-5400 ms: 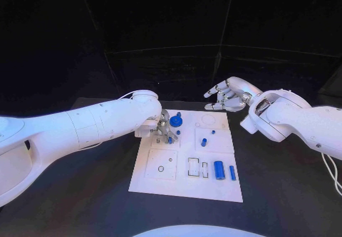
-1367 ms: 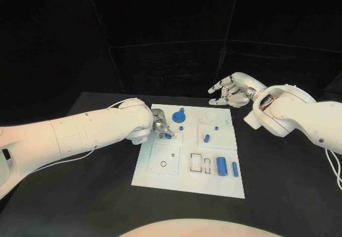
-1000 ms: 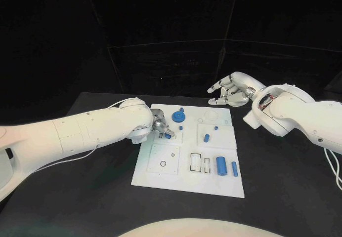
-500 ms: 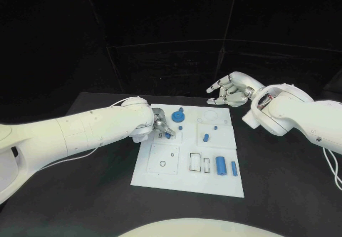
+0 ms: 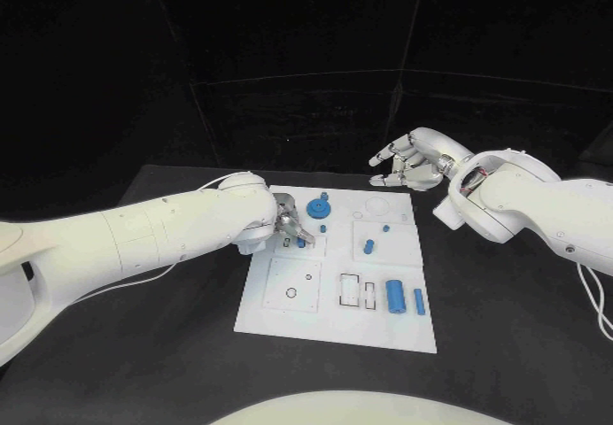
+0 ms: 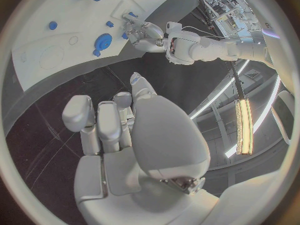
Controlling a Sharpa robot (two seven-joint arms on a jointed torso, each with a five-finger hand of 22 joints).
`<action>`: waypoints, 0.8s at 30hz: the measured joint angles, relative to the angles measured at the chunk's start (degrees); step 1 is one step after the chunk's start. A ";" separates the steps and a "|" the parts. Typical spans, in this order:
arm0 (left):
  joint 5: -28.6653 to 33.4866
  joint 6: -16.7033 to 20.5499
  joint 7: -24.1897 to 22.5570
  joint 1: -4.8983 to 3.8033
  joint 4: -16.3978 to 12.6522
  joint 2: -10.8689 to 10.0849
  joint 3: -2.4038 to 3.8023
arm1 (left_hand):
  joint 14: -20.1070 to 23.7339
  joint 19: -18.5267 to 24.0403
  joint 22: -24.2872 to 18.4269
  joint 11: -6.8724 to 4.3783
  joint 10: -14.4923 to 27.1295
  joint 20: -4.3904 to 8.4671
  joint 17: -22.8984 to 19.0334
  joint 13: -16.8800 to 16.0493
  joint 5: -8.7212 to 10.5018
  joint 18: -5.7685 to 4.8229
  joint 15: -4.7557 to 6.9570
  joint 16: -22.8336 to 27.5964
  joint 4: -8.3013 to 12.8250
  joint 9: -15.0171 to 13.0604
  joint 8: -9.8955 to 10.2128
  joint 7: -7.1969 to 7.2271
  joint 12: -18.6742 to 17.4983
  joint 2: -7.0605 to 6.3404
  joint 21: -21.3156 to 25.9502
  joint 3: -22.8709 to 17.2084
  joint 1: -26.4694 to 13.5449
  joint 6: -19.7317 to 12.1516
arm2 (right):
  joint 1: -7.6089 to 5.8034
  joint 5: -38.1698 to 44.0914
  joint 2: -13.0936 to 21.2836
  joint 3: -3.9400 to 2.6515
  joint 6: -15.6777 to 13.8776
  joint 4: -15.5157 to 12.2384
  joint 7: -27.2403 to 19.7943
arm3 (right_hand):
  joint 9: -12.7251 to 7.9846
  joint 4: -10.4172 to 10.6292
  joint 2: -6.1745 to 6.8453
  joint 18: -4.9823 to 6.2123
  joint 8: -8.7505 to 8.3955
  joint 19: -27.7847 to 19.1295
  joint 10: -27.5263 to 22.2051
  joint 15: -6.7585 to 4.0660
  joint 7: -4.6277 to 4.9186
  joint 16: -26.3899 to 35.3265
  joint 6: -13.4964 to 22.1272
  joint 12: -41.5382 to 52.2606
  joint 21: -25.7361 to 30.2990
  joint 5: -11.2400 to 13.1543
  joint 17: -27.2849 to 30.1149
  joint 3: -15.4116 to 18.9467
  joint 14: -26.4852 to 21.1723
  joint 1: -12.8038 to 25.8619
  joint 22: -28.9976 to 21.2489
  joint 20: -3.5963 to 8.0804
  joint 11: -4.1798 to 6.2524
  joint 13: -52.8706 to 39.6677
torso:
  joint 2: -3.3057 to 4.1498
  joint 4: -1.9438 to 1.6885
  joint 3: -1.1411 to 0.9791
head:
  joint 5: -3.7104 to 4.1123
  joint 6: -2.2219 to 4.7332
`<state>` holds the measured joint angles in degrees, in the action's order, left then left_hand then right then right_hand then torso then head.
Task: Assemble the parts on the task board
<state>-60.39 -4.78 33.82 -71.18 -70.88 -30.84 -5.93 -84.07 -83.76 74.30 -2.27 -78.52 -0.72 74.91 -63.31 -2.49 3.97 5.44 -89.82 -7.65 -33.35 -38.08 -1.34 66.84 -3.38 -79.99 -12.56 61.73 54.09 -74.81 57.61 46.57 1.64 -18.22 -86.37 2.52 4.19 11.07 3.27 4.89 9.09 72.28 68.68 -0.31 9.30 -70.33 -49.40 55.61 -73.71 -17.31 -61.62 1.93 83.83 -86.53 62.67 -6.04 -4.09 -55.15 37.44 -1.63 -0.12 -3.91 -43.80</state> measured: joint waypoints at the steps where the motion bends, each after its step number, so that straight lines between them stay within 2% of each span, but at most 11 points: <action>1: -0.01 -0.02 0.01 0.00 0.00 0.00 0.00 | -0.07 0.00 0.00 0.00 0.00 0.00 0.00 0.00 0.00 0.00 0.08 0.00 0.00 -0.02 0.00 0.00 0.00 0.00 0.00 0.00 0.00 0.00 | 0.00 -0.01 0.00 0.00 0.00 0.00 0.00 | 0.00 0.00 0.00 0.00 0.00 0.00 0.00 0.00 0.00 0.00 0.00 0.00 0.00 0.00 0.00 0.00 0.00 0.00 0.00 0.00 0.00 0.00 | 0.00 0.00 0.00 | 0.00 0.00; 5: -0.01 -0.07 0.03 0.00 0.03 0.02 0.00 | -0.08 -0.19 0.08 0.00 0.00 0.19 0.00 0.00 0.00 0.00 0.08 0.00 -0.66 -0.37 -0.33 0.01 0.00 -0.38 0.00 1.72 -0.81 -0.02 | 0.00 -0.03 0.00 0.00 0.02 0.02 -0.01 | -0.05 0.19 -0.08 0.00 0.00 0.00 0.00 0.00 0.00 0.00 0.00 0.00 0.00 0.00 0.00 0.19 0.00 0.11 -0.05 0.00 0.00 0.00 | -0.01 -0.02 0.01 | 0.01 0.04; 12: -0.01 0.11 0.04 0.07 0.02 -0.16 -0.03 | 0.13 -0.20 0.28 -0.32 -0.09 0.20 0.00 -0.15 0.00 0.00 0.28 0.00 -4.61 -1.17 -0.84 0.02 0.24 -2.53 0.00 7.64 -4.95 -0.01 | 0.00 -0.10 0.00 0.00 0.03 0.05 -0.04 | -0.05 0.36 0.04 0.00 0.00 0.00 0.00 0.00 0.00 0.31 0.00 0.00 0.29 0.00 0.00 0.37 0.00 0.61 -0.19 0.00 0.00 0.13 | -0.03 -0.05 0.03 | 0.01 0.11; 14: 0.01 0.31 0.04 0.10 -0.18 -0.45 -0.03 | -0.07 -0.27 0.42 -0.41 0.01 0.27 0.00 -0.23 0.00 0.00 0.49 0.00 -5.76 -1.37 -0.84 0.02 0.25 -2.26 0.00 9.21 -5.30 -0.01 | 0.00 -0.11 0.00 0.00 0.03 0.07 -0.05 | -0.05 0.48 0.04 -0.01 0.00 0.00 0.00 0.00 0.00 0.31 0.00 0.00 0.29 0.00 0.06 0.48 0.00 0.61 -0.22 0.00 0.00 0.13 | -0.03 -0.05 0.04 | 0.01 0.12; 19: 0.01 0.97 0.03 0.11 -1.00 -1.45 -0.03 | 0.13 -0.17 0.48 -0.41 0.01 0.59 0.00 -0.30 0.00 0.00 0.70 0.00 -8.03 -1.77 -1.20 0.22 0.29 -2.55 0.00 11.80 -5.59 -0.23 | 0.00 -0.16 0.00 0.00 0.03 0.20 -0.08 | -0.04 0.49 0.04 0.00 0.00 0.00 0.00 0.00 0.00 0.31 0.00 0.00 0.29 0.00 0.06 0.50 0.00 0.61 -0.24 0.00 0.00 0.12 | -0.03 -0.05 0.05 | 0.08 0.16; 22: 0.02 1.40 0.02 0.00 -1.76 -1.98 0.29 | 0.13 -0.17 0.46 -0.41 0.01 0.59 0.00 -0.30 0.00 0.00 0.70 0.00 -8.63 -1.92 -1.20 0.24 0.29 -2.38 0.00 12.59 -5.42 -0.24 | 0.00 -0.19 0.00 0.00 0.03 0.32 -0.10 | -0.04 0.65 0.04 0.00 0.00 0.00 0.00 0.00 0.00 0.31 0.00 0.00 0.29 0.00 0.06 0.34 0.00 0.61 -0.24 0.00 0.00 0.12 | -0.04 -0.05 0.05 | 0.12 0.18; 24: 0.02 1.65 0.01 -0.25 -2.29 -2.32 0.93 | 0.13 -0.17 0.34 -0.41 0.01 0.59 0.00 -0.30 0.00 0.00 0.70 0.00 -8.90 -2.05 -1.20 0.24 0.29 -1.96 0.00 13.15 -5.01 -0.24 | 0.00 -0.21 0.00 0.00 0.02 0.40 -0.12 | -0.04 0.65 0.04 0.00 0.00 0.00 0.00 0.00 0.00 0.31 0.00 0.00 0.29 0.00 0.06 0.35 0.00 0.61 -0.23 0.00 0.00 0.12 | -0.04 -0.05 0.05 | 0.12 0.23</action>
<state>-60.38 -3.13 33.83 -71.43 -73.17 -33.16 -5.01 -83.94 -83.94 74.65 -2.68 -78.51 -0.14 74.91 -63.61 -2.49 3.97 6.14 -89.82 -16.56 -35.40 -39.28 -1.11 67.13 -5.35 -79.99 0.59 56.73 53.84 -74.81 57.40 46.57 1.64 -18.19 -85.96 2.40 4.15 11.72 3.31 4.89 9.09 72.28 68.68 -0.31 9.30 -70.02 -49.40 55.61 -73.42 -17.31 -61.56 2.28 83.83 -85.92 62.43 -6.04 -4.09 -55.03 37.39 -1.68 -0.07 -3.80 -43.58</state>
